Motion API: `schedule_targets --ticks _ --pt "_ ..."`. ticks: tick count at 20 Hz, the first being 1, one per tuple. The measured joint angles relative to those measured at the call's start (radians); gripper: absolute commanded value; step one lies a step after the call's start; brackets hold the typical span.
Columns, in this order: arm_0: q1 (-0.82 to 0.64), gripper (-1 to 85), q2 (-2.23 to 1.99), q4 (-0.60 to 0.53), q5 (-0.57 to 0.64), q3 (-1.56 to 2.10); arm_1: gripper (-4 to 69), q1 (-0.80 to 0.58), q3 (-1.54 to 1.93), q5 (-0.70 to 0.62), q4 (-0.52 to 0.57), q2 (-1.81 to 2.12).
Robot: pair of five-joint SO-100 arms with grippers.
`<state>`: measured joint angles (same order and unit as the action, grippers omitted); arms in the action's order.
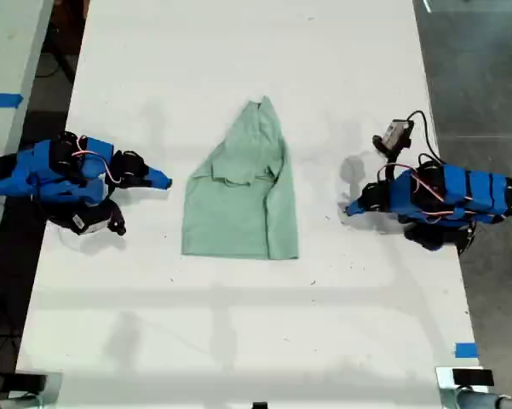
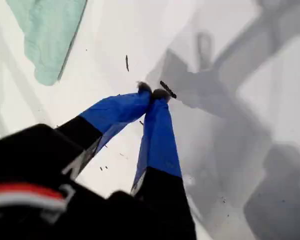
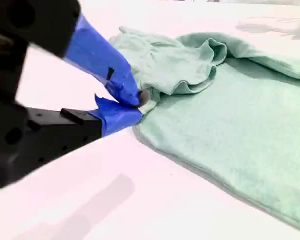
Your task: Fold t shirt
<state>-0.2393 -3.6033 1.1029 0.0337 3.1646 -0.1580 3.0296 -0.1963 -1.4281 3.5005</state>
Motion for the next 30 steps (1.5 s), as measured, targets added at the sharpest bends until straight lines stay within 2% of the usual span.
schedule_targets --ticks 5,10,13,16,18,23,28,29,30 --pt "0.0 0.0 0.0 0.0 -0.006 0.0 0.8 0.0 0.0 0.0 0.0 0.0" --pt "0.0 0.0 0.087 0.017 -0.075 -0.04 0.8 0.0 0.0 0.0 0.0 0.0" --pt "0.003 0.0 0.403 0.035 -0.098 -0.285 0.8 0.0 0.0 0.0 0.0 0.0" --pt "0.066 0.0 0.867 0.084 -0.114 -0.603 0.8 0.0 0.0 0.0 0.0 0.0" --pt "0.117 15.9 1.166 0.083 -0.115 -0.782 0.8 0.0 0.0 0.0 0.0 0.0" --pt "0.192 18.4 1.687 0.017 -0.12 -0.982 0.8 0.011 0.0 0.0 0.0 0.0" --pt "0.192 16.5 1.931 0.015 -0.106 -1.108 0.8 0.011 0.0 0.0 0.0 0.0" --pt "0.192 12.1 1.937 0.014 -0.103 -1.111 0.8 0.011 0.0 0.0 0.0 0.0" --pt "0.192 0.5 1.942 0.015 -0.1 -1.111 0.8 0.011 0.0 0.0 0.0 0.0"
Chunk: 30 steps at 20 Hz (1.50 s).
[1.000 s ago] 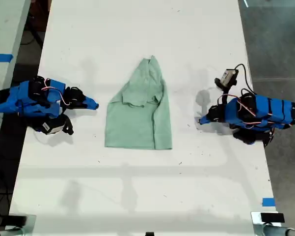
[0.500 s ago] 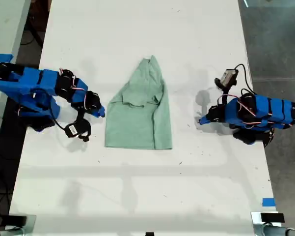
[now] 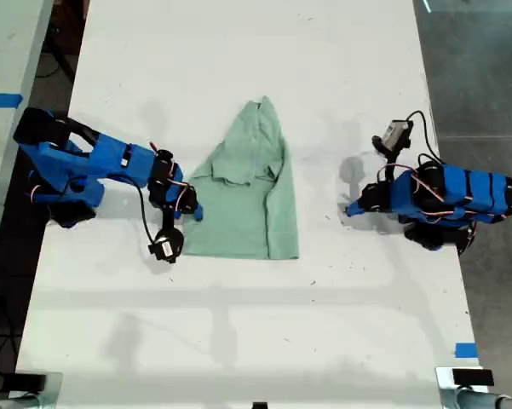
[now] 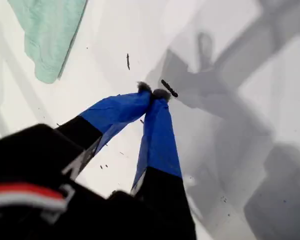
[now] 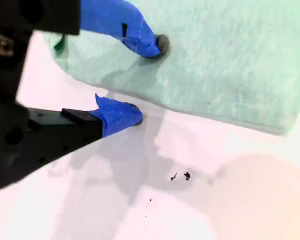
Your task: Fold t shirt
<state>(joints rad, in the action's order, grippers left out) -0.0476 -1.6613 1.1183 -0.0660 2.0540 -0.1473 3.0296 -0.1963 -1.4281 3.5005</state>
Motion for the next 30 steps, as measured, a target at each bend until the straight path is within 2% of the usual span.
schedule_targets --ticks 8,11,16,19,22,26,30 --pt "-0.011 0.0 0.048 0.008 0.028 -0.038 0.8 0.0 0.0 0.0 0.0 0.0" --pt "-0.011 0.0 0.054 0.107 0.026 -0.146 0.8 0.0 0.0 0.0 0.0 0.0" --pt "0.018 0.0 0.109 0.359 -0.018 -0.503 0.8 0.0 0.0 0.0 0.0 0.0" --pt "0.049 0.0 0.199 0.408 -0.017 -0.732 0.8 0.0 0.0 0.0 0.0 0.0" --pt "0.051 0.0 0.318 0.397 0.055 -0.9 0.8 0.0 0.0 0.0 0.0 0.0" --pt "0.02 0.0 0.414 0.25 0.158 -0.963 0.8 0.0 0.0 0.0 0.0 0.0" --pt "0.0 0.0 0.485 0.158 0.216 -1.017 0.8 0.0 0.0 0.0 0.0 0.0"
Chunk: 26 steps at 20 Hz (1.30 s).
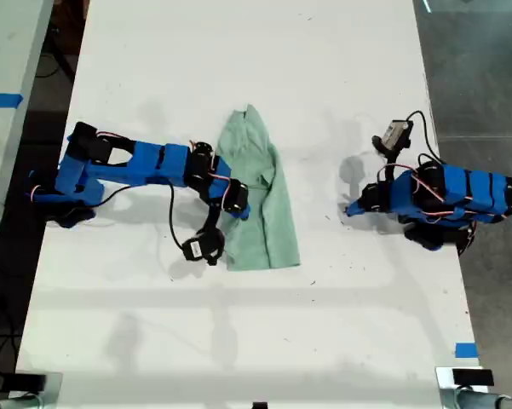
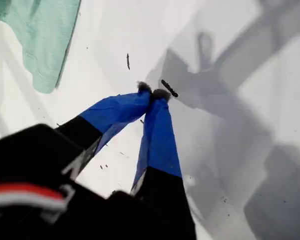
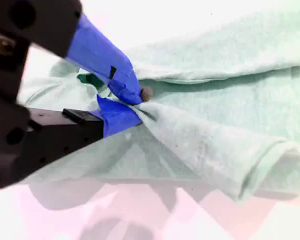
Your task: Fold t shirt
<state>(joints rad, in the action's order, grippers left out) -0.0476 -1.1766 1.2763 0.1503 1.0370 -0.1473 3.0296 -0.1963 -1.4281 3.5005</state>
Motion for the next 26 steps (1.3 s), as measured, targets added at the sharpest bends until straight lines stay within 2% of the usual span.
schedule_targets --ticks 2,3,4,5,11,12,15,19,22,24,26 --pt "-0.002 0.0 0.035 -0.032 0.017 -0.005 0.8 0.002 0.0 0.0 0.0 0.0" --pt "-0.003 3.4 0.061 -0.048 0.025 -0.005 0.8 0.002 0.0 0.0 0.0 0.0" --pt "-0.006 12.3 0.087 -0.061 0.032 -0.005 0.8 0.005 0.0 0.0 0.0 0.0" --pt "-0.008 16.6 0.114 -0.077 0.038 -0.005 0.8 0.005 0.0 0.0 0.0 0.0" --pt "-0.008 18.1 0.149 -0.094 0.049 -0.005 0.8 0.005 0.002 0.0 0.0 0.0" --pt "-0.008 16.1 0.141 -0.086 0.057 -0.005 0.8 0.005 0.002 0.0 0.0 0.0" --pt "-0.008 0.0 0.043 -0.014 0.067 -0.005 0.8 0.005 0.002 0.0 0.0 0.0" --pt "-0.008 0.0 -0.272 0.107 0.067 0.009 0.8 0.005 0.002 0.0 0.0 0.0" --pt "-0.009 0.0 -0.534 0.181 0.066 0.149 0.8 0.005 0.002 0.0 0.0 0.0" --pt "-0.034 0.0 -0.744 0.172 0.034 0.364 0.8 0.005 0.002 0.0 0.0 0.0" --pt "-0.074 0.0 -1.006 0.077 0.003 0.672 0.8 0.005 0.002 0.0 0.0 0.0"
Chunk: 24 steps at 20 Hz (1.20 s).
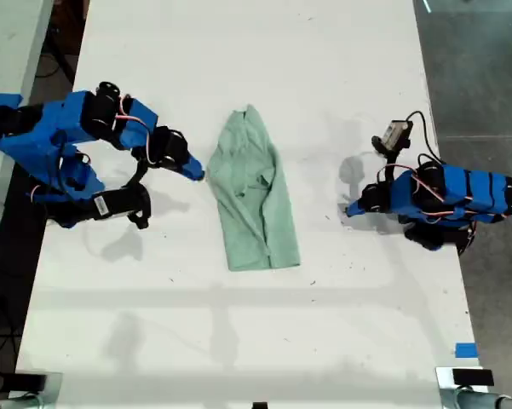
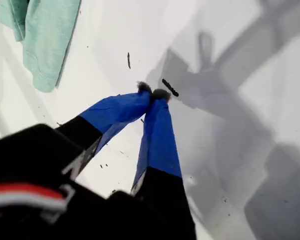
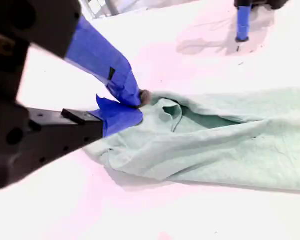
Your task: Fold t shirt
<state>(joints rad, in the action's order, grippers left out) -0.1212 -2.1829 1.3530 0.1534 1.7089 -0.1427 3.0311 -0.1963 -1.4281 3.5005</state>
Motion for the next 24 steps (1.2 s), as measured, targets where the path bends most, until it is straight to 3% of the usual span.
schedule_targets --ticks 7,12,24 --pt "-0.067 0.0 -0.785 -0.322 -0.041 1.017 0.8 0.0 0.0 0.0 0.0 0.0" --pt "-0.115 0.0 -1.378 -0.23 -0.034 1.39 0.8 0.0 0.0 0.0 0.0 0.0" --pt "-0.117 0.0 -1.414 -0.23 -0.034 1.416 0.8 0.0 0.0 0.0 0.0 0.0"
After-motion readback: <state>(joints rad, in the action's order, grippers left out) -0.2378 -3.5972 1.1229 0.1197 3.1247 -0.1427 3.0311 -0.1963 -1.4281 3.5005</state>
